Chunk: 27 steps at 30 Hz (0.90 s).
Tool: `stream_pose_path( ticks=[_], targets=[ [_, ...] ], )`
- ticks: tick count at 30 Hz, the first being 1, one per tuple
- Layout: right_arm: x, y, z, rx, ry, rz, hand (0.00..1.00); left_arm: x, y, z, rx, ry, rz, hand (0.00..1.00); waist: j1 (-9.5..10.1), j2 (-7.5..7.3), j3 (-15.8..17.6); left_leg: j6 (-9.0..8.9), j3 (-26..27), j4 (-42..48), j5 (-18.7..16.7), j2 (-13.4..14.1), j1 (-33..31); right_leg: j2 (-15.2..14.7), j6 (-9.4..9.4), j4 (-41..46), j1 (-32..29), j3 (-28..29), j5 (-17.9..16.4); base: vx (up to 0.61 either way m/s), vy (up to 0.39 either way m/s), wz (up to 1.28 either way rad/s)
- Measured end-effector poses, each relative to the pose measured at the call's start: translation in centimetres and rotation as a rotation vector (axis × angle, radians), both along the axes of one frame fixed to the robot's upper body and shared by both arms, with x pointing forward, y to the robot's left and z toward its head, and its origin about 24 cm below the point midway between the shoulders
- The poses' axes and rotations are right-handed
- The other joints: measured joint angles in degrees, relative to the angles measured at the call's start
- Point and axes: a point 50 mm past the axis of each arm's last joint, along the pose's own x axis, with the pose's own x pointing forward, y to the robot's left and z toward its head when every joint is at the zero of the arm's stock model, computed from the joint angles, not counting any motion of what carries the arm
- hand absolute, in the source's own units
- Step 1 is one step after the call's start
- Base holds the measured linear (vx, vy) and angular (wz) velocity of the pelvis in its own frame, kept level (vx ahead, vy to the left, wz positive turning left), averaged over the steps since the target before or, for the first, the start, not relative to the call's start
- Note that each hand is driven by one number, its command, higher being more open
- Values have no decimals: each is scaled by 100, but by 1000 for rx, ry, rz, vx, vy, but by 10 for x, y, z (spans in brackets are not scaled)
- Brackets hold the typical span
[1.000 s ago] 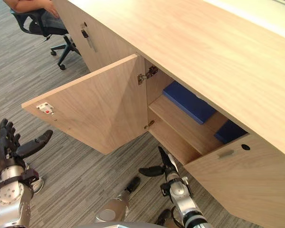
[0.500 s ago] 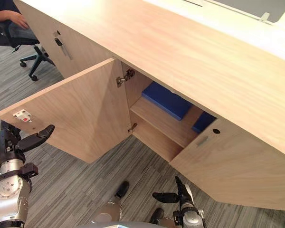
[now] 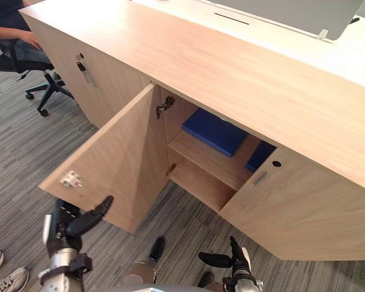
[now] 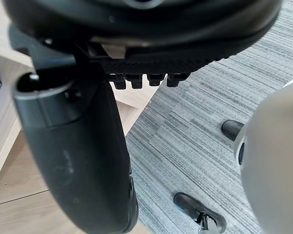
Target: Walk over to the cabinet, pick up the folder, carry it to the office cabinet, place the folder inside the office cabinet, then close the office cabinet door
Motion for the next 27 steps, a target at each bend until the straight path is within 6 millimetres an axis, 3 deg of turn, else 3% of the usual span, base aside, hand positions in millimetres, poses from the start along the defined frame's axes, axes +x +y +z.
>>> stream_pose_path(
  ticks=[2, 5, 6, 7, 8, 11, 12, 15, 17, 19, 22, 23, 25, 27],
  targets=[
    [11, 6, 2, 6, -23, 9, 100, -1, -18, -11, -43, 41, -78, 100, -52, -56, 64, -22, 246, 139, -17, -68, -250, -57, 52, 12, -330, 318, 28, -69, 111, -47],
    [29, 14, 8, 5, -72, 53, 100, 2, -49, -30, -45, 136, -271, 100, -366, 25, 138, -26, 687, -8, -55, -90, -327, -35, 125, -56, -616, 892, 77, -59, 105, -62],
    [39, 25, 10, 24, -93, 66, 100, 15, -65, -32, -13, 130, -403, 100, -527, -132, 247, -31, 871, 108, -77, -203, -462, -189, 109, -89, -802, 1112, 82, -27, 117, -38],
    [44, 27, 12, 29, -106, 67, 100, 24, -75, -32, -1, 116, -463, 100, -577, -201, 314, 110, 983, 499, -28, -290, -584, -280, 50, -103, -896, 1176, 137, 47, 143, -79],
    [51, 28, 14, 27, -121, 73, 100, 39, -89, -30, 12, 90, -526, 100, -613, -142, 373, 256, 1148, 696, -371, -263, -533, -206, 86, -294, -908, 1368, 260, 57, 136, -104],
    [61, 39, 19, 42, -151, 105, 100, 91, -126, -10, 130, -29, -754, 100, -835, -222, 493, 136, 1506, 84, -230, -224, -438, -68, -103, -396, -1077, 1549, 465, 21, 103, -69],
    [61, 42, 19, 50, -149, 102, 100, 107, -140, 3, 182, -91, -833, 100, -939, -333, 549, 132, 1678, 23, -134, -290, -403, -35, -134, -479, -1004, 1663, 618, 40, 42, -37],
    [59, 42, 17, 47, -136, 99, 100, 133, -159, 25, 223, -183, -867, 100, -1165, -347, 567, 176, 1959, 22, -109, -339, -251, -103, -30, -535, -979, 1881, 943, 64, 36, -51],
    [57, 39, 15, 45, -125, 84, 100, 148, -155, 37, 251, -223, -826, 100, -1274, -331, 563, 197, 2052, 22, -124, -300, -134, -65, 10, -590, -891, 1949, 972, 129, -25, -37],
    [57, 33, 15, 40, -127, 50, 100, 165, -138, 50, 271, -250, -723, 100, -1386, -295, 564, 218, 2063, 22, -138, -263, -54, -4, 11, -691, -777, 1938, 982, 149, -55, -14],
    [51, 13, 12, 12, -99, -13, 100, 184, -76, 58, 337, -232, -466, 100, -1439, -177, 581, 234, 2046, 23, -154, -136, 139, 96, 40, -849, -524, 1896, 1038, 161, -69, -5],
    [50, 11, 12, 9, -97, -17, 100, 185, -70, 59, 341, -230, -442, 100, -1437, -162, 584, 232, 2036, 23, -155, -128, 152, 105, 40, -854, -508, 1890, 1037, 112, -54, 0],
    [45, -2, 11, -15, -83, -28, 100, 188, -35, 60, 369, -199, -310, 100, -1429, -77, 593, 225, 1945, 24, -160, -102, 248, 147, 39, -938, -357, 1833, 1037, 111, -60, 4],
    [39, -11, 10, -26, -71, -42, 100, 184, -13, 55, 387, -159, -243, 100, -1433, 2, 566, 213, 1904, 24, -168, -98, 315, 165, 36, -987, -248, 1761, 1035, 69, -39, 9]
  ],
)
